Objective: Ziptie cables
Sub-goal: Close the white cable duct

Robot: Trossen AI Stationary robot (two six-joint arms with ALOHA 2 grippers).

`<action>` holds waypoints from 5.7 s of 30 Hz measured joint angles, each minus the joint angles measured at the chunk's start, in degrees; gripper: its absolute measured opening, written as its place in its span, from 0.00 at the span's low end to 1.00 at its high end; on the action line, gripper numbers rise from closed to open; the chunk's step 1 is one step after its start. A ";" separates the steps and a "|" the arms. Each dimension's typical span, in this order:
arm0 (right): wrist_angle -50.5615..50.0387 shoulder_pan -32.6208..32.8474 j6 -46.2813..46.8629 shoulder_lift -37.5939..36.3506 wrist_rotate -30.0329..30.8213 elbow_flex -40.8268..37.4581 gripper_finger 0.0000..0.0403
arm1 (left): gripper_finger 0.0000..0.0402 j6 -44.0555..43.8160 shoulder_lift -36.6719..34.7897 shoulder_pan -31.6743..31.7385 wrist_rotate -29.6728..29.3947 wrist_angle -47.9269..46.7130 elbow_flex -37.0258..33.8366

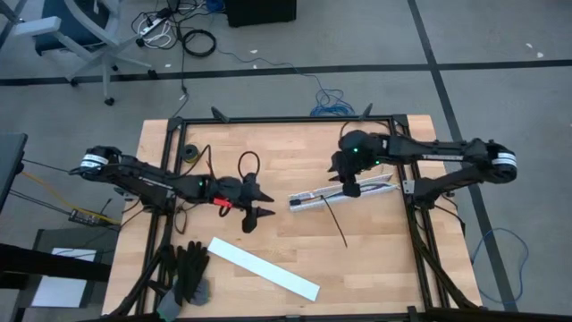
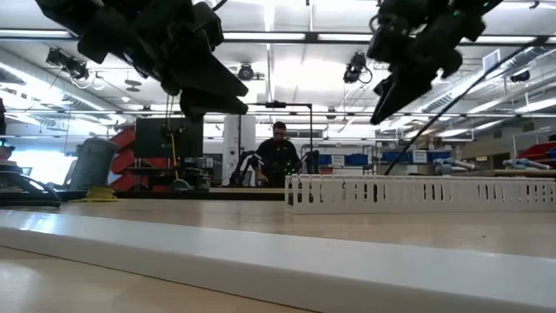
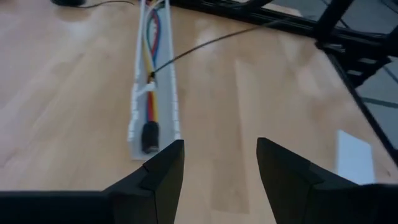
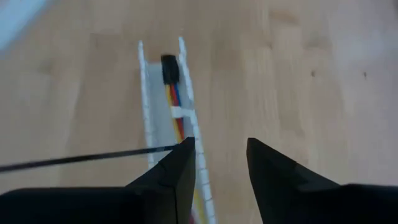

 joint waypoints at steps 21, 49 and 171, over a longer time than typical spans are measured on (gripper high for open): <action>12.91 37.60 43.54 -2.30 11.53 -13.97 0.24 | 0.44 3.47 15.85 -9.32 -2.77 -19.86 21.11; 54.50 60.08 64.19 24.53 29.93 -22.18 0.23 | 0.65 -14.86 25.96 -19.77 4.90 -9.85 29.50; 62.08 61.68 64.61 29.52 39.24 -21.31 0.22 | 0.70 0.54 40.63 -11.29 -2.62 -43.45 43.95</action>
